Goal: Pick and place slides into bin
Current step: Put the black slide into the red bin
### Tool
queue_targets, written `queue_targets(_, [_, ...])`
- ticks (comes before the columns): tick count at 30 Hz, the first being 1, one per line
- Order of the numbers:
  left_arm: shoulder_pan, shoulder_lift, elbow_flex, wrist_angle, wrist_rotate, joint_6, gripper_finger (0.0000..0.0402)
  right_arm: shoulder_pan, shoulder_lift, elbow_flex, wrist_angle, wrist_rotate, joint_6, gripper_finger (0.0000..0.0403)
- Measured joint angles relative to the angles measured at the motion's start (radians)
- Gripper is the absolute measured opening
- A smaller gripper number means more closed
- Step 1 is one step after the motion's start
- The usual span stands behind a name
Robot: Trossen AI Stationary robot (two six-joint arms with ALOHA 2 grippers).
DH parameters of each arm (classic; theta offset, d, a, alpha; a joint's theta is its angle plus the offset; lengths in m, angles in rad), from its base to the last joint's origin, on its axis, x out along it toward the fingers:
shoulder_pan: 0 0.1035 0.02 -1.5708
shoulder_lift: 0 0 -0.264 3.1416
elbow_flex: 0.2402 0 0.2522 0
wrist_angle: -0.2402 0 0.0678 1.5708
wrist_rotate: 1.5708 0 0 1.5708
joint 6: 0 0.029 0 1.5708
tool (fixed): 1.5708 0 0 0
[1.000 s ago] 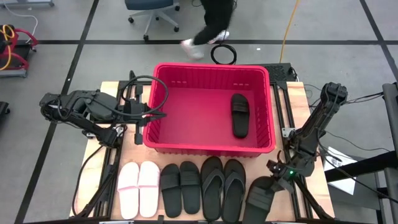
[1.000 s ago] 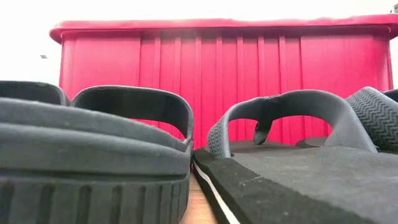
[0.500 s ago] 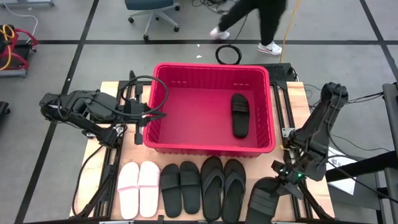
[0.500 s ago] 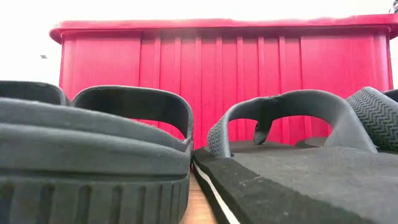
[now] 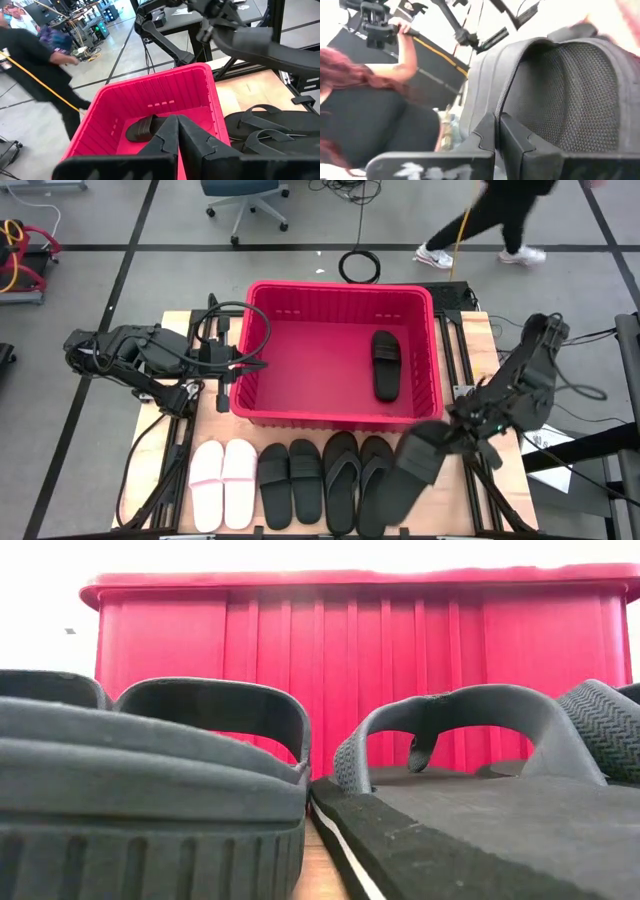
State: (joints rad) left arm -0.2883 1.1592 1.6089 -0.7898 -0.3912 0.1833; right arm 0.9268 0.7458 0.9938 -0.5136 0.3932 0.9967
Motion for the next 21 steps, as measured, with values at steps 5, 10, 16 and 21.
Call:
queue_targets(5, [0.000,0.000,0.000,0.000,0.000,0.000,0.0004,-0.105,-0.027,0.106,-0.132,0.001,-0.090,0.0000])
queue_targets(10, [0.000,0.000,0.000,0.000,0.000,0.000,0.0011,-0.225,-0.044,0.182,-0.163,0.000,-0.244,0.0000])
queue_targets(16, [0.000,0.000,0.000,0.000,0.000,-0.002,0.0002,-0.375,-0.048,0.278,-0.157,0.088,-0.457,0.0000])
queue_targets(21, [0.000,0.000,0.000,0.000,0.000,-0.002,0.0011,-0.486,-0.040,0.329,-0.154,0.130,-0.626,0.0000])
